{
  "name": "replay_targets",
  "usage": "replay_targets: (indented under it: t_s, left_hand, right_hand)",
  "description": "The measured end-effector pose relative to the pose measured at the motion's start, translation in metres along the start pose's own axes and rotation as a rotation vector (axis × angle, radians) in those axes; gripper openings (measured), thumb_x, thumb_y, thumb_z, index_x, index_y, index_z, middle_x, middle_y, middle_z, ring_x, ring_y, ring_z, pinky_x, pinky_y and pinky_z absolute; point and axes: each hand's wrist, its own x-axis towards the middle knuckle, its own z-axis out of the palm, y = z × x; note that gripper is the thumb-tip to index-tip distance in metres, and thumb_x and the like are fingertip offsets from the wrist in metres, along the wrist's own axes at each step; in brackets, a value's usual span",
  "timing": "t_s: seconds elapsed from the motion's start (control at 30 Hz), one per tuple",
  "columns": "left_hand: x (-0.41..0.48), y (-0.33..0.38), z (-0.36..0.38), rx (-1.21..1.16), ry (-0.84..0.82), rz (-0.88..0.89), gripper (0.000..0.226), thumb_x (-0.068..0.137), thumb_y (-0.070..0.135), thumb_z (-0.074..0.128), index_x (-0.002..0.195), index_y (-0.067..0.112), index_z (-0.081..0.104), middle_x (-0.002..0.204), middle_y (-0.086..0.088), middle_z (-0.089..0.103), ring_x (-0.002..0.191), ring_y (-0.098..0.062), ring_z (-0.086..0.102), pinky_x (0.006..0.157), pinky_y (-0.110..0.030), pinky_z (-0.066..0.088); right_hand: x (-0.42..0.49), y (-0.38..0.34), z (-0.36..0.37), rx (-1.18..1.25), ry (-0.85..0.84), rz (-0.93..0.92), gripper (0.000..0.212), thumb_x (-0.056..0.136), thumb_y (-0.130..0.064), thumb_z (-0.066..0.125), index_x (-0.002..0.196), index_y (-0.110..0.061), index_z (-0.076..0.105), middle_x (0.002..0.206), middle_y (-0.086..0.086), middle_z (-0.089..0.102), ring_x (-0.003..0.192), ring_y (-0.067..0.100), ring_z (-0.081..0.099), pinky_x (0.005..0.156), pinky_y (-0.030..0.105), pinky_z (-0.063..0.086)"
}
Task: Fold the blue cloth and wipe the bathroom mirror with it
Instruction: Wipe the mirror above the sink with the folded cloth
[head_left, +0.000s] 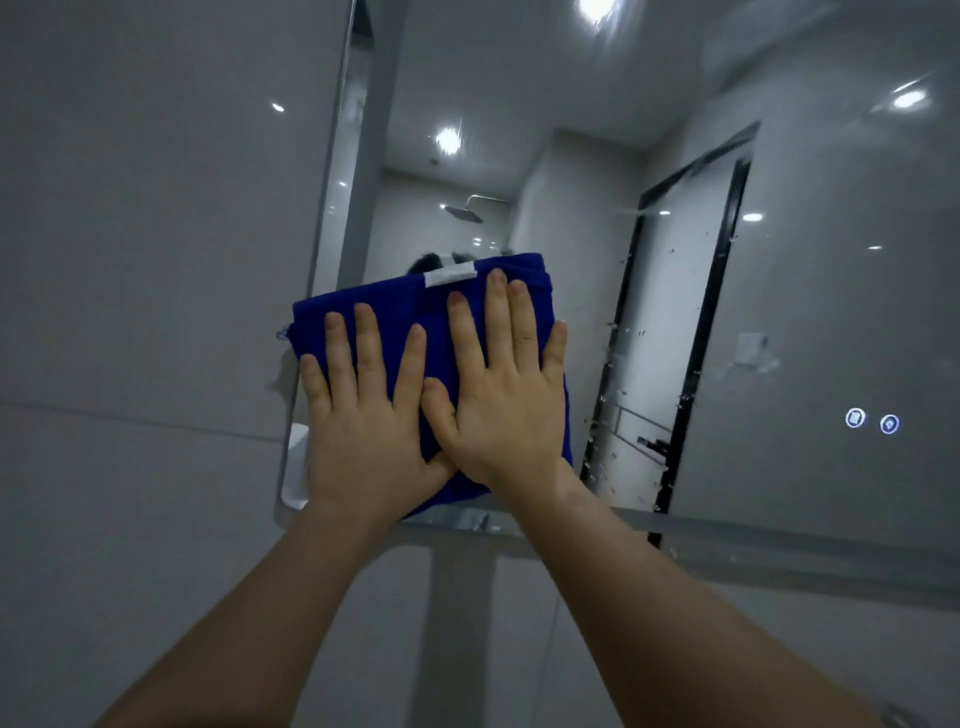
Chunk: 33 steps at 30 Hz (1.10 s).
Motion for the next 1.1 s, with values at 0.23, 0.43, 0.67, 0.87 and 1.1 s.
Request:
replay_targets:
  t_s: [0.23, 0.43, 0.67, 0.87, 1.1]
  left_hand:
    - [-0.002, 0.002, 0.000, -0.010, 0.003, -0.024, 0.099, 0.069, 0.072, 0.030, 0.144, 0.008, 0.019, 0.146, -0.033, 0.021, 0.133, -0.047, 0.011, 0.105, -0.061, 0.011]
    - [-0.004, 0.002, 0.001, -0.029, 0.015, -0.023, 0.096, 0.072, 0.071, 0.030, 0.144, 0.008, 0.020, 0.146, -0.034, 0.020, 0.133, -0.048, 0.011, 0.105, -0.061, 0.010]
    - [-0.007, 0.004, 0.003, -0.039, 0.015, -0.027, 0.094, 0.075, 0.070, 0.027, 0.144, 0.007, 0.019, 0.145, -0.034, 0.017, 0.133, -0.048, 0.009, 0.104, -0.063, 0.009]
    - [-0.009, 0.007, 0.004, -0.041, -0.001, -0.061, 0.091, 0.083, 0.071, 0.009, 0.142, 0.003, 0.024, 0.143, -0.038, 0.020, 0.131, -0.051, 0.011, 0.099, -0.069, 0.016]
    - [-0.038, 0.043, 0.017, -0.028, -0.032, -0.331, 0.096, 0.075, 0.068, 0.029, 0.142, 0.000, 0.019, 0.143, -0.040, 0.015, 0.131, -0.056, 0.012, 0.101, -0.069, 0.014]
  right_hand:
    - [-0.003, 0.000, 0.002, 0.002, 0.046, 0.007, 0.065, 0.083, -0.044, 0.038, 0.139, -0.012, 0.041, 0.148, 0.018, 0.033, 0.138, 0.027, 0.017, 0.112, 0.049, 0.005]
    - [-0.004, 0.001, 0.001, 0.000, 0.035, 0.002, 0.065, 0.082, -0.044, 0.040, 0.139, -0.013, 0.041, 0.149, 0.017, 0.033, 0.138, 0.026, 0.017, 0.112, 0.048, 0.005]
    - [-0.006, 0.004, -0.001, 0.008, -0.005, -0.040, 0.065, 0.084, -0.046, 0.036, 0.140, -0.013, 0.037, 0.149, 0.016, 0.032, 0.139, 0.027, 0.018, 0.113, 0.049, 0.005]
    - [-0.005, 0.008, -0.002, 0.019, -0.064, -0.087, 0.064, 0.084, -0.045, 0.033, 0.140, -0.013, 0.031, 0.149, 0.017, 0.032, 0.139, 0.028, 0.017, 0.111, 0.052, 0.010]
    - [-0.011, 0.031, -0.009, -0.020, -0.184, -0.359, 0.063, 0.086, -0.047, 0.028, 0.141, -0.018, 0.039, 0.151, 0.010, 0.031, 0.140, 0.022, 0.018, 0.113, 0.049, 0.006]
